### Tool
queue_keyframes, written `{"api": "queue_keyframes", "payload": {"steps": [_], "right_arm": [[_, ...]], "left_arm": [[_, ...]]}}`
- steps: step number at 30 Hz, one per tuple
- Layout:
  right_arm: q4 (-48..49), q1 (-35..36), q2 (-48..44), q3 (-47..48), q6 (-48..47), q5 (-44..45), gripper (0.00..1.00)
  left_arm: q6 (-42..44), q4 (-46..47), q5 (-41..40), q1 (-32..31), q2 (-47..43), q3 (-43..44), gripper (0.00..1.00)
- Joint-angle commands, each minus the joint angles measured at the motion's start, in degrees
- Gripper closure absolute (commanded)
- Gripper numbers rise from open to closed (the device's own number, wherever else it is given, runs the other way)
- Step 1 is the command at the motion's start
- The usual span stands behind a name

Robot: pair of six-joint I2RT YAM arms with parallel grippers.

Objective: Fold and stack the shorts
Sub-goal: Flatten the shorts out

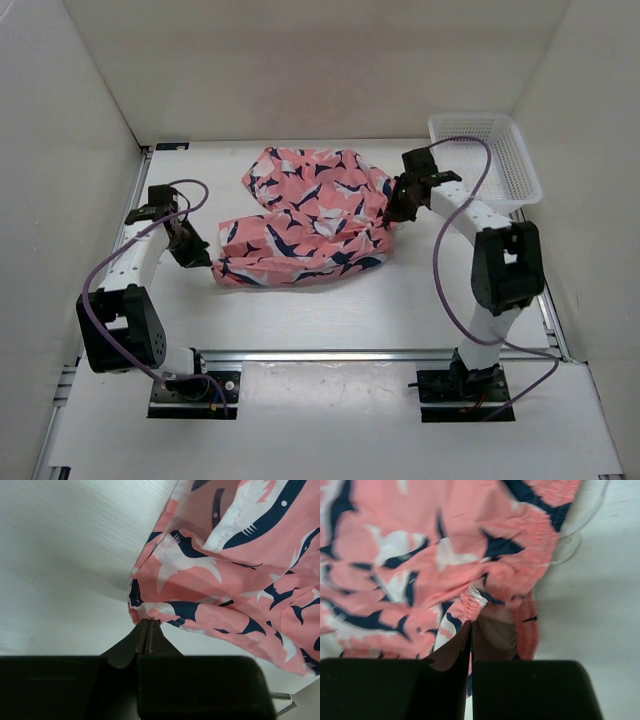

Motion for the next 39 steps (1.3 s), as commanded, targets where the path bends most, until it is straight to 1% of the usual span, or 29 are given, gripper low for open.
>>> {"api": "queue_keyframes", "payload": {"steps": [1, 3, 10, 12, 14, 15, 16, 17, 18, 19, 20, 22, 23, 24, 25, 27, 28, 29, 30, 31, 33, 35, 39], "right_arm": [[-7.35, 0.17, 5.68, 4.9, -3.01, 6.63, 0.99], [-9.12, 0.17, 8.31, 7.01, -3.63, 9.88, 0.99], [-12.03, 0.17, 10.44, 8.16, -4.16, 13.4, 0.99], [-12.73, 0.17, 6.94, 5.8, -4.16, 15.34, 0.99], [-12.04, 0.17, 3.17, 2.73, -3.64, 15.34, 0.99], [-11.51, 0.17, 1.84, 1.84, -3.63, 15.34, 0.89], [-10.72, 0.17, -0.78, 0.88, -3.63, 12.56, 0.72], [-9.23, 0.17, -2.12, -1.05, -2.41, 11.57, 0.5], [-8.69, 0.17, -3.43, -1.94, -1.71, 10.78, 0.47], [-8.17, 0.17, -5.88, -2.82, -1.09, 9.9, 0.45], [-8.16, 0.17, -6.95, -3.69, 0.48, 8.68, 0.43], [-7.47, 0.17, -10.54, -6.94, 2.42, 7.88, 0.43], [-6.94, 0.17, -11.87, -8.43, 3.48, 7.26, 0.43], [-6.32, 0.17, -13.28, -10.1, 6.27, 7.26, 0.43], [-5.36, 0.17, -16.42, -14.38, 7.6, 5.6, 0.43], [-3.17, 0.17, -19.6, -19.06, 10.24, 4.19, 0.43], [-2.54, 0.17, -23.19, -21.69, 12.26, 3.57, 0.43], [-1.75, 0.17, -25.14, -26.94, 13.06, 3.57, 0.43], [0.08, 0.17, -28.38, -29.43, 13.85, 2.52, 0.43], [1.58, -0.36, -29.63, -31.8, 14.55, 1.47, 0.43], [7.01, -0.36, -30.52, -36.63, 16.4, -1.6, 0.42], [10.37, -0.36, -30.52, -38.15, 17.72, -4.94, 0.42], [19.14, -0.36, -27.1, -40.79, 19.74, -5.49, 0.42]], "left_arm": [[0.71, 0.3, -1.24, 0.03, -0.99, 0.67, 0.89], [1.24, 0.3, -1.24, 0.55, -1.51, 0.66, 0.89], [1.76, -1.71, -0.71, 0.55, -3.09, 0.13, 0.89], [1.76, -2.85, -1.24, 0.55, -4.4, 1.44, 0.89], [1.76, -3.47, -2.03, 0.55, -4.94, 1.45, 0.89], [1.76, -3.48, -1.51, 0.55, -5.72, 1.45, 0.89], [1.76, -3.48, -0.98, 0.55, -5.73, 1.45, 0.8], [1.76, -4.0, -0.37, 0.55, -5.73, 1.45, 0.71], [1.76, -4.0, 0.68, 0.55, -5.73, 1.45, 0.67], [1.24, -4.0, 0.69, 0.55, -5.73, 1.45, 0.58], [0.63, -4.0, 1.39, 0.55, -5.73, 1.45, 0.51], [-0.08, -4.0, 1.4, 0.55, -7.22, 0.84, 0.46], [-0.87, -4.0, 1.4, 0.55, -7.23, 0.14, 0.41], [-0.87, -4.0, 1.4, 0.55, -8.01, -0.39, 0.41], [-0.87, -3.39, 2.61, 0.55, -8.02, -0.92, 0.41], [-1.57, -3.39, 2.63, 0.55, -8.55, -2.23, 0.42], [-1.58, -3.39, 2.63, 0.55, -8.55, -2.24, 0.42], [-1.58, -2.78, 2.63, 0.55, -8.55, -3.11, 0.42], [-1.58, -2.77, 2.63, 0.55, -8.55, -3.12, 0.43], [-1.58, -2.77, 2.63, 0.55, -8.55, -3.64, 0.43], [-1.58, -2.25, 2.63, 0.55, -7.85, -3.65, 0.43], [-2.1, -2.25, 3.15, 0.55, -7.84, -3.65, 0.43], [-2.1, -2.25, 3.15, 0.55, -9.24, -3.65, 0.43]]}}
